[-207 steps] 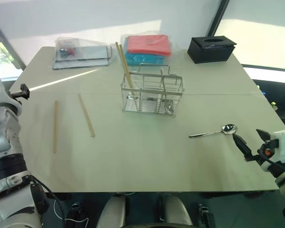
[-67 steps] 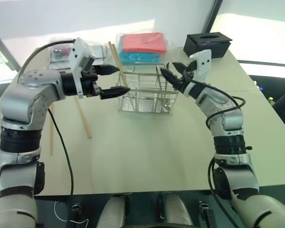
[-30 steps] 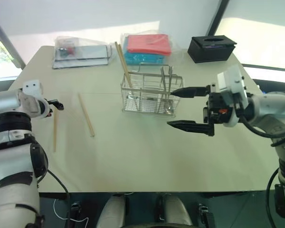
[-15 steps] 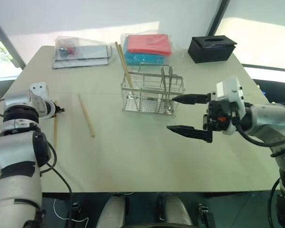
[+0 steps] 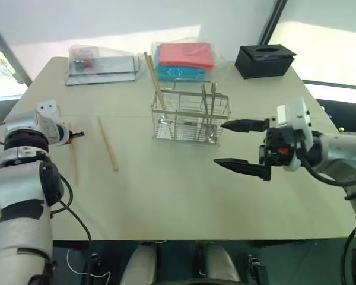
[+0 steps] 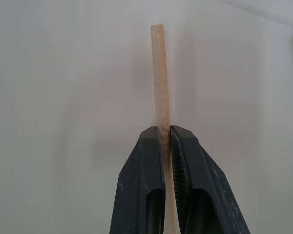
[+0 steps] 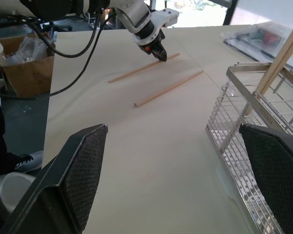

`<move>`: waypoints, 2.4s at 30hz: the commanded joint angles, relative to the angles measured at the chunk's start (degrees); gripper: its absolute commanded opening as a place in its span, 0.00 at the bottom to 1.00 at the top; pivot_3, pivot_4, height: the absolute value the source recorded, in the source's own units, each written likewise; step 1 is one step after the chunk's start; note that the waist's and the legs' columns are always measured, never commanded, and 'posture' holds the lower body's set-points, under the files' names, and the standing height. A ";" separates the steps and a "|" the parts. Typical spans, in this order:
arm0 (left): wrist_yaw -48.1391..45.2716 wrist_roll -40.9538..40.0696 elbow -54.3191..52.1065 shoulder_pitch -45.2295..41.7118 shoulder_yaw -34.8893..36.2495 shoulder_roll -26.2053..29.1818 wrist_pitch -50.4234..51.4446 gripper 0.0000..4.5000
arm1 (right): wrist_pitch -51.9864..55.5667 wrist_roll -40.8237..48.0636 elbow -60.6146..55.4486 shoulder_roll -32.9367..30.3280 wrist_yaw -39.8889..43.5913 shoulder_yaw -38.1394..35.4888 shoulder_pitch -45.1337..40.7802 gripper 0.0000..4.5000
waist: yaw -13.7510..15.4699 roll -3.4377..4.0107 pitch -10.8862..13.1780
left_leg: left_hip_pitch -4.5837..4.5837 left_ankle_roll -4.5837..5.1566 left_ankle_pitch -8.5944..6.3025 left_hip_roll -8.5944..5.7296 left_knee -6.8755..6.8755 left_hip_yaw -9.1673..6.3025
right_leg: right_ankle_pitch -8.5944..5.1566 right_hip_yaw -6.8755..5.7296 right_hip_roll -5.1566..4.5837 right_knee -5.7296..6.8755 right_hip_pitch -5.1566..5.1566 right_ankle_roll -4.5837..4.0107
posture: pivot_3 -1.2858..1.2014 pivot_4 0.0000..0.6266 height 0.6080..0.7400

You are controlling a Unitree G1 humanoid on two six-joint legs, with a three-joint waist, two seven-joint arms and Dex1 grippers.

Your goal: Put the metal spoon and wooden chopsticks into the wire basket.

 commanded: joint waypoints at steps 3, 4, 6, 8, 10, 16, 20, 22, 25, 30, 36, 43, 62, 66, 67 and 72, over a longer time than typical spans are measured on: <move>-3.07 -6.59 -21.62 0.56 7.54 -0.20 -13.06 0.01 | 0.40 2.32 -1.63 -0.22 -2.53 -3.42 0.29 1.00 | -0.01 0.00 0.00 | -0.01 -0.04 0.01 -0.02 -0.01 0.01 | 0.01 -0.01 -0.10 -0.04 0.00 0.00 | 0.52 0.24 0.45; -3.65 -7.81 -25.14 0.86 8.57 -0.97 -15.46 0.01 | 0.72 2.83 -1.79 -0.12 -3.07 -3.60 0.31 1.00 | 0.02 0.00 0.00 | -0.01 -0.13 0.05 -0.02 -0.01 0.01 | 0.01 -0.01 -0.13 -0.06 0.00 0.00 | 0.52 0.24 0.45; -5.51 -10.73 -32.45 -0.01 9.88 -3.58 -20.76 0.01 | 1.18 3.78 -2.22 0.08 -4.34 -3.78 0.57 1.00 | 0.16 0.01 0.00 | -0.01 -0.32 0.16 -0.03 0.00 0.02 | 0.01 -0.03 -0.17 -0.12 0.07 0.00 | 0.52 0.24 0.45; -6.68 -13.91 -36.38 -3.43 10.02 -7.34 -22.88 0.01 | 1.18 4.13 -2.87 0.23 -5.37 -3.71 1.16 1.00 | 0.37 0.01 -0.01 | 0.00 -0.34 0.17 -0.09 0.02 0.02 | 0.04 -0.06 -0.24 -0.15 0.13 0.05 | 0.52 0.24 0.45; -7.98 -15.87 -37.49 -7.60 8.32 -11.78 -23.79 0.01 | 1.08 4.34 -3.38 0.48 -6.38 -3.64 1.63 1.00 | 1.35 -0.04 0.00 | -0.01 -0.28 0.14 -0.13 0.06 0.00 | 0.08 -0.10 -0.27 -0.22 0.19 0.12 | 0.52 0.24 0.45; -12.68 -15.41 -34.26 -11.60 2.54 -20.53 -26.85 0.01 | 1.06 4.77 -5.17 1.35 -9.45 -3.64 2.96 1.00 | 1.44 0.13 -0.07 | 0.07 0.12 -0.05 -0.24 0.12 0.17 | 0.12 -0.12 -0.27 -0.26 0.30 0.23 | 0.52 0.24 0.45; -14.96 -12.39 -30.26 -10.48 -1.79 -24.35 -31.06 0.01 | 1.22 5.84 -7.05 1.53 -11.88 -4.66 4.54 1.00 | 1.25 0.15 -0.03 | 0.07 0.15 -0.05 -0.13 0.09 0.18 | 0.12 -0.12 -0.07 -0.25 0.22 0.23 | 0.52 0.24 0.45; -16.03 -11.45 -28.82 -9.58 -3.12 -25.57 -32.95 0.01 | 1.26 6.35 -7.81 1.42 -12.84 -5.27 5.41 1.00 | 1.21 0.16 -0.03 | 0.07 0.15 -0.05 -0.11 0.09 0.19 | 0.12 -0.11 -0.04 -0.24 0.21 0.23 | 0.52 0.24 0.45; -17.25 -10.98 -27.28 -8.57 -4.07 -26.85 -34.92 0.01 | 1.33 7.03 -8.62 1.26 -14.13 -5.98 6.45 1.00 | 1.32 0.15 -0.02 | 0.07 0.17 -0.05 -0.10 0.09 0.18 | 0.12 -0.11 -0.03 -0.25 0.21 0.23 | 0.52 0.24 0.45; -17.93 -9.29 -24.46 -6.22 -5.45 -29.25 -38.13 0.01 | 1.11 7.64 -9.01 1.11 -15.86 -6.60 7.28 1.00 | 1.59 0.14 -0.02 | 0.04 0.25 -0.10 -0.12 0.13 0.17 | 0.12 -0.12 -0.05 -0.27 0.25 0.22 | 0.52 0.24 0.45; -17.88 -9.12 -25.61 -1.92 -6.10 -32.24 -38.26 0.01 | 0.80 7.84 -8.75 0.68 -16.35 -7.04 7.27 1.00 | 1.49 0.13 -0.01 | 0.03 0.30 -0.12 -0.12 0.14 0.16 | 0.12 -0.12 -0.05 -0.29 0.25 0.22 | 0.52 0.24 0.45; -16.76 -11.49 -31.27 1.02 -4.81 -32.73 -33.88 0.72 | 0.63 7.56 -7.98 0.52 -16.17 -6.59 6.68 1.00 | 1.42 0.14 -0.02 | 0.02 0.31 -0.13 -0.10 0.13 0.15 | 0.12 -0.12 -0.04 -0.29 0.23 0.22 | 0.52 0.24 0.45; 6.93 -8.72 -31.23 -4.61 3.52 -10.44 -0.84 0.99 | -2.77 2.41 -1.02 2.92 -11.93 0.92 0.05 1.00 | 1.51 0.23 -0.07 | 0.13 0.31 -0.13 -0.08 0.09 0.07 | 0.11 -0.08 0.11 -0.25 0.29 0.22 | 0.52 0.24 0.45; 12.31 -7.80 -22.25 -5.87 4.77 -12.53 7.29 0.99 | -3.38 1.37 -0.63 3.72 -11.22 1.90 -0.29 1.00 | 1.69 0.06 -0.04 | 0.08 0.29 -0.12 -0.12 0.20 -0.05 | 0.11 -0.11 0.12 -0.24 0.31 0.22 | 0.52 0.24 0.45; 13.12 -7.58 -20.48 -6.23 4.96 -12.87 8.31 0.99 | -3.39 1.25 -0.58 3.85 -11.19 2.06 -0.46 1.00 | 1.62 0.05 -0.03 | 0.06 0.29 -0.12 -0.13 0.20 -0.05 | 0.11 -0.10 0.11 -0.25 0.32 0.22 | 0.52 0.24 0.45; 18.62 -7.74 -11.22 -7.90 8.10 -14.63 10.68 0.99 | -3.34 1.03 -0.43 4.41 -11.04 2.38 -0.83 1.00 | 1.06 0.04 -0.02 | 0.02 0.23 -0.09 -0.10 0.03 0.03 | 0.11 -0.07 0.11 -0.23 0.12 0.22 | 0.52 0.24 0.45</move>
